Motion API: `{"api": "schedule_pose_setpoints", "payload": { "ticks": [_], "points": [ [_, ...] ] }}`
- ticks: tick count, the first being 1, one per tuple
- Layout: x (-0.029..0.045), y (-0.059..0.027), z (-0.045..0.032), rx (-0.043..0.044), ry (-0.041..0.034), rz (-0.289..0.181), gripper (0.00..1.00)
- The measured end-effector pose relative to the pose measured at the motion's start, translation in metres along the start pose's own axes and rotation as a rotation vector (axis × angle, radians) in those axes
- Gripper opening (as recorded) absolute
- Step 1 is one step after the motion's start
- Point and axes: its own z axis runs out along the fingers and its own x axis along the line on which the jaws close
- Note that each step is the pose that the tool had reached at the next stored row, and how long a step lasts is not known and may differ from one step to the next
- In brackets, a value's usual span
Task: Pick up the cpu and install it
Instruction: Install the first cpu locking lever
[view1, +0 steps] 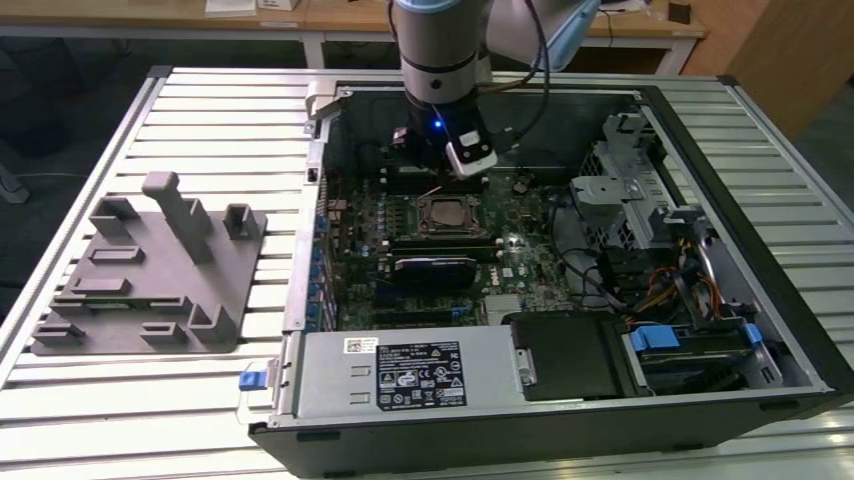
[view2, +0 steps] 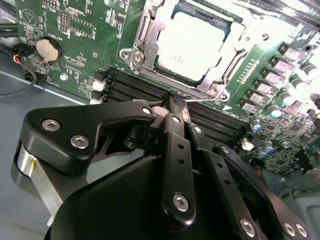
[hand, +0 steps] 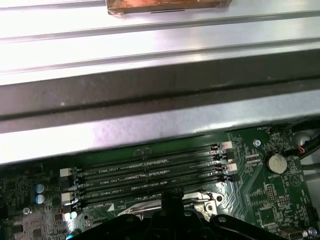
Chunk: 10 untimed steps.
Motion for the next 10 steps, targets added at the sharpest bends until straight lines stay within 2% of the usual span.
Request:
{"api": "schedule_pose_setpoints", "payload": {
  "ticks": [6, 10],
  "points": [
    [0.0009, 0.0028, 0.0044, -0.0005, -0.0013, 0.000, 0.11],
    [0.0013, 0.0021, 0.0076, -0.0026, -0.0139, -0.003, 0.11]
  ]
}}
